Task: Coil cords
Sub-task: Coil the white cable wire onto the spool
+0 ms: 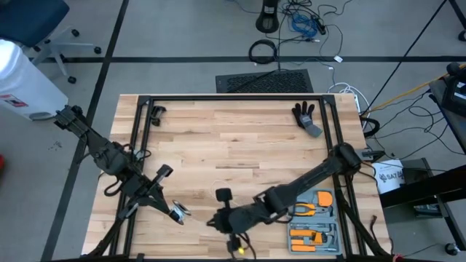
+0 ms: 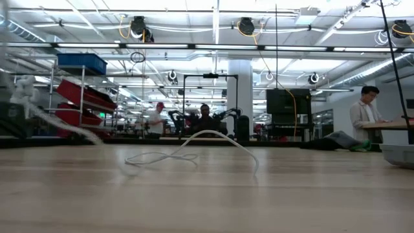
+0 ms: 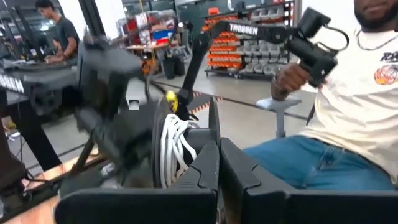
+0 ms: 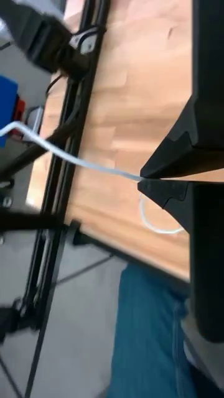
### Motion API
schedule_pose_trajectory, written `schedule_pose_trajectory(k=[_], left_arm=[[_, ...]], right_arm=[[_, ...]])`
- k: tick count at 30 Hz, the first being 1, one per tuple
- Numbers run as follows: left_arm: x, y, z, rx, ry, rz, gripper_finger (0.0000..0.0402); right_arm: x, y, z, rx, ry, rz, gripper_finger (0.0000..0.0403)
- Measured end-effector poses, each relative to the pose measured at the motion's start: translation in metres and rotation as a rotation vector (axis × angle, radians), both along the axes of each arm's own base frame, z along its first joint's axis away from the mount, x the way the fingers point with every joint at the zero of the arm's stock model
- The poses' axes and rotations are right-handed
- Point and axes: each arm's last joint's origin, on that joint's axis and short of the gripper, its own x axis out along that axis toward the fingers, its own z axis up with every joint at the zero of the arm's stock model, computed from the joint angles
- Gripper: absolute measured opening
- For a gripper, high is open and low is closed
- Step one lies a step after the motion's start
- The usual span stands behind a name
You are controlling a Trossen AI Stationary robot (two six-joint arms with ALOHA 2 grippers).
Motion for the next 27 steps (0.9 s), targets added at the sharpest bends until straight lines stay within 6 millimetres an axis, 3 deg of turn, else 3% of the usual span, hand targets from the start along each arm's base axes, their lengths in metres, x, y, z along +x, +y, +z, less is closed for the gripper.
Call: schedule_pose_trajectory(k=[13, 27], left_arm=[[0.000, 0.002, -0.012, 0.036, 0.126, 0.062, 0.0002], [0.006, -0.002, -0.021, -0.002, 0.253, 0.096, 0.0002]], right_arm=[[-0.038, 0.019, 0.046, -0.036, -0.095, 0.113, 0.0000], [-0.037, 0.023, 0.066, -0.179, -0.305, 0.157, 0.0000]])
